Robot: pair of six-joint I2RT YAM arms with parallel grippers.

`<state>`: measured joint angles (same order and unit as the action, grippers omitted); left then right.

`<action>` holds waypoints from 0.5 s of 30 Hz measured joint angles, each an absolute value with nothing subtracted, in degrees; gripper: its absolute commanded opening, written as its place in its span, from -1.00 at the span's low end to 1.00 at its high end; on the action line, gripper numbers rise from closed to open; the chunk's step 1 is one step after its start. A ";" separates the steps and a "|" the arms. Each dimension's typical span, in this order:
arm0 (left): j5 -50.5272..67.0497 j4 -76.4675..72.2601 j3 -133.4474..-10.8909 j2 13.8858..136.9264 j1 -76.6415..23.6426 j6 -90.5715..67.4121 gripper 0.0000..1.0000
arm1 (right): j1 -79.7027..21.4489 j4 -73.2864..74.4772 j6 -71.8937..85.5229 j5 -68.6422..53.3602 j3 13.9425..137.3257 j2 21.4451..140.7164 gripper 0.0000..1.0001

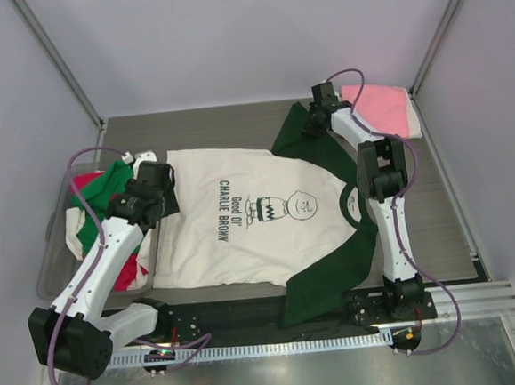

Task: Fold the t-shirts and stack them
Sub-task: Flatten the tshirt out

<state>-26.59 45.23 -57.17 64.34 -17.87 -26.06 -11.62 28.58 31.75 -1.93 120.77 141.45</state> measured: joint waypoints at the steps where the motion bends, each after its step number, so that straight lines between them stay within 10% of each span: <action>1: -26.59 45.23 -57.17 64.34 -17.87 -26.06 0.21 | -11.62 28.62 32.05 -2.09 120.90 141.69 -0.75; 12: -26.98 45.23 -57.17 64.34 -17.87 -26.02 0.20 | -14.15 27.46 36.40 -3.20 130.10 146.61 -0.98; 15: -27.31 45.23 -57.17 64.34 -17.87 -25.91 0.19 | -16.75 18.70 40.99 -7.16 133.53 148.79 0.32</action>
<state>-27.31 45.23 -57.17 64.34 -17.87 -25.91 -16.75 18.70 40.99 -7.16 133.53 148.79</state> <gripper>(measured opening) 0.600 0.227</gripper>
